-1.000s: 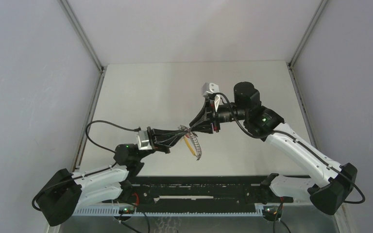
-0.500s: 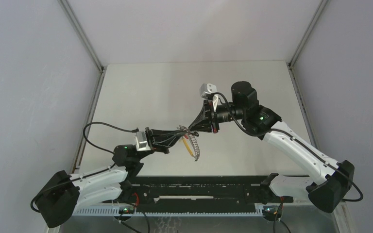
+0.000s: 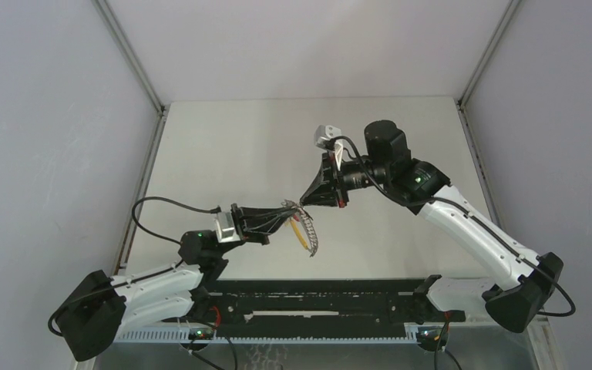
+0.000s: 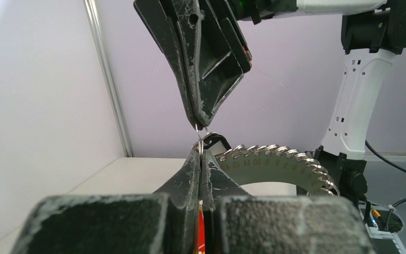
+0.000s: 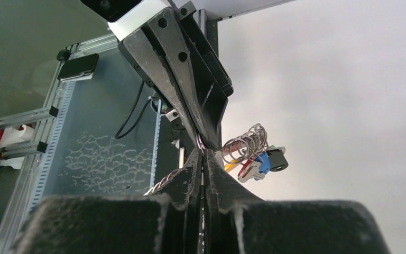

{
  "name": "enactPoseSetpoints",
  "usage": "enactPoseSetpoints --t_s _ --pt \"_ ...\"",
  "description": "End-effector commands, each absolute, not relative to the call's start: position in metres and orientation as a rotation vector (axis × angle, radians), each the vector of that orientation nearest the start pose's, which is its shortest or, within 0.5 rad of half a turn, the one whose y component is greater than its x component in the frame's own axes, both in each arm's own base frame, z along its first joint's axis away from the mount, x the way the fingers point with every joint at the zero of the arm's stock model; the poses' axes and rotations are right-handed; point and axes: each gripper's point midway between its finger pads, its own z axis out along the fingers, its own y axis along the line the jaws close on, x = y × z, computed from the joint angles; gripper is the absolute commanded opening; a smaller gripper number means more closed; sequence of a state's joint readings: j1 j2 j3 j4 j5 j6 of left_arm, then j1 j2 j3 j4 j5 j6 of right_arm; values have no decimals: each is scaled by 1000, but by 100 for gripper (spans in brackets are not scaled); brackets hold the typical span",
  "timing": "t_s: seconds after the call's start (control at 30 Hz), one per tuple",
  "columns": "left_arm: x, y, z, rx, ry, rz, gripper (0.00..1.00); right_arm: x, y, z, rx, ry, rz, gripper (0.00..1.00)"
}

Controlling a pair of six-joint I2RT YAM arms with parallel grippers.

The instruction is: Put the keys on the keyring

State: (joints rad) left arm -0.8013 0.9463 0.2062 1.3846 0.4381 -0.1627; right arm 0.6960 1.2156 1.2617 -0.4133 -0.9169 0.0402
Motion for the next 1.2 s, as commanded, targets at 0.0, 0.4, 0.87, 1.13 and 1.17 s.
enactPoseSetpoints --t_s 0.0,0.4,0.87,1.13,1.17 --pt "139 -258 344 675 641 -1038 0 160 309 337 -1209 1697 1330 0" --pt "134 -253 350 662 608 -1019 0 162 316 318 -1222 1871 1347 0" --pt "134 -251 346 659 613 -1005 0 162 306 321 -1311 1800 1170 4" --pt "132 -253 345 671 610 -1018 0 146 292 353 -1323 1435 1161 32" --pt "131 -254 346 674 608 -1022 0 144 293 354 -1341 1406 1171 33"
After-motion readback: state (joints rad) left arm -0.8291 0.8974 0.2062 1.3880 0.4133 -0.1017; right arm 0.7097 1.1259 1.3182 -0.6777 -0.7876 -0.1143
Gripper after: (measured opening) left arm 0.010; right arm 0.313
